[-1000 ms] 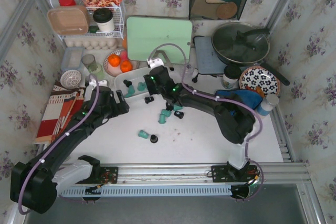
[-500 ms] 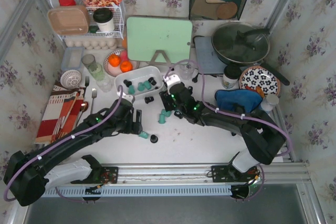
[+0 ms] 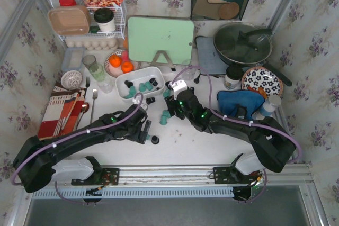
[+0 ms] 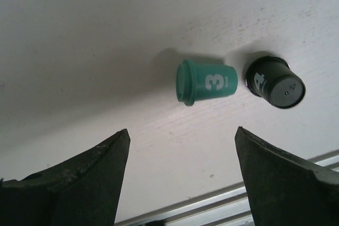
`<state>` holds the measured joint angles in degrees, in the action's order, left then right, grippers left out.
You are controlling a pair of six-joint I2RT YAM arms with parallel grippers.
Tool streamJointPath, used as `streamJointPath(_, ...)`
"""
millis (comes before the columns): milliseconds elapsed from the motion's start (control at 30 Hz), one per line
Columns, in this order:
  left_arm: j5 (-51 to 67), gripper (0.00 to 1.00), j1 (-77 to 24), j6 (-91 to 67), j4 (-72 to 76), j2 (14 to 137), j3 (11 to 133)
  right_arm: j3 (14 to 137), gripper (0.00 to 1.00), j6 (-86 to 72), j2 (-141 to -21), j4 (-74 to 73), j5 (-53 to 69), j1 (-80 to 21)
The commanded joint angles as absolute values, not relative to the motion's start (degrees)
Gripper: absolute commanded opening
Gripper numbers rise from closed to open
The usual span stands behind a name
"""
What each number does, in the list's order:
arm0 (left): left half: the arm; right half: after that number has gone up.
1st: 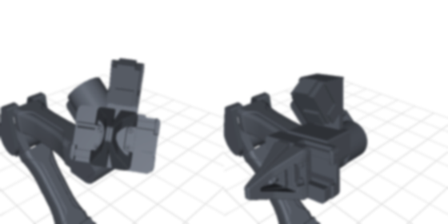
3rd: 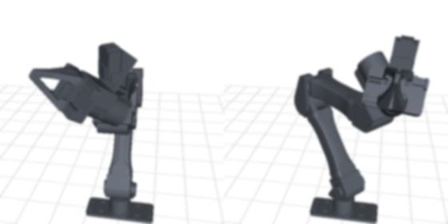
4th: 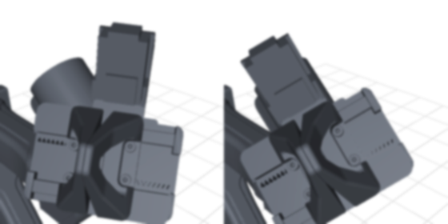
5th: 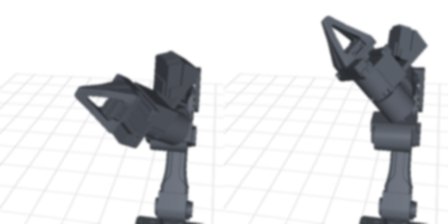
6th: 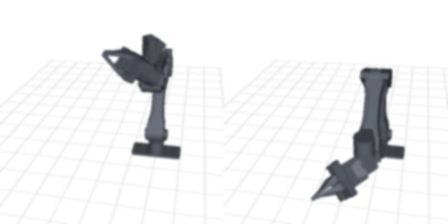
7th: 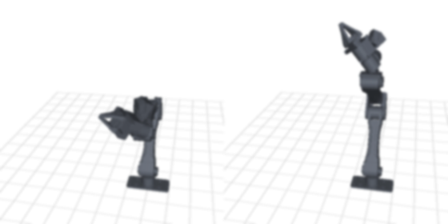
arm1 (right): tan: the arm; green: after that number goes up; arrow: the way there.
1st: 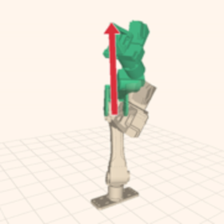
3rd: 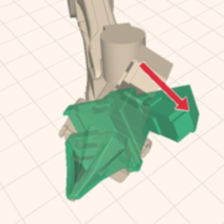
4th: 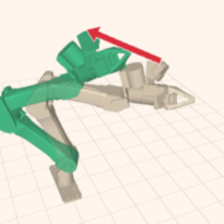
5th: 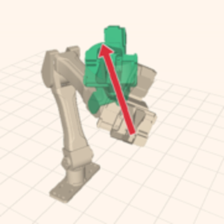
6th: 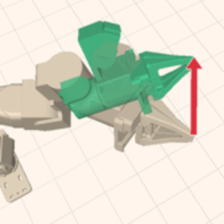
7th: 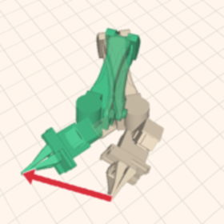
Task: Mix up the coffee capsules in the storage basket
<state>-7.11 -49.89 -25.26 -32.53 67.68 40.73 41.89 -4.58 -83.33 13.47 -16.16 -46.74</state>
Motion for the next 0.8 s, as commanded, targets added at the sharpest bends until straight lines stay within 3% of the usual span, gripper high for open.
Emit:
streamJointPath(0,-8.4,0.83,-50.0,-22.1,-30.4,71.3,42.7,41.4,0.72,-4.8,-82.2,16.2,-16.0,-46.7)
streamJointPath(300,-5.3,0.82,-51.0,-21.6,-27.1,78.6,45.1,41.3,0.73,-4.4,-81.4,15.6,-16.6,-46.7)
streamJointPath(567,-7.0,0.72,-51.3,-23.1,-27.2,82.0,45.4,41.6,0.73,-4.4,-81.8,15.4,-16.6,-46.7)
streamJointPath(767,-11.4,0.70,-51.4,-26.0,-28.5,83.2,45.3,41.7,0.73,-4.3,-82.0,15.2,-16.7,-46.7)
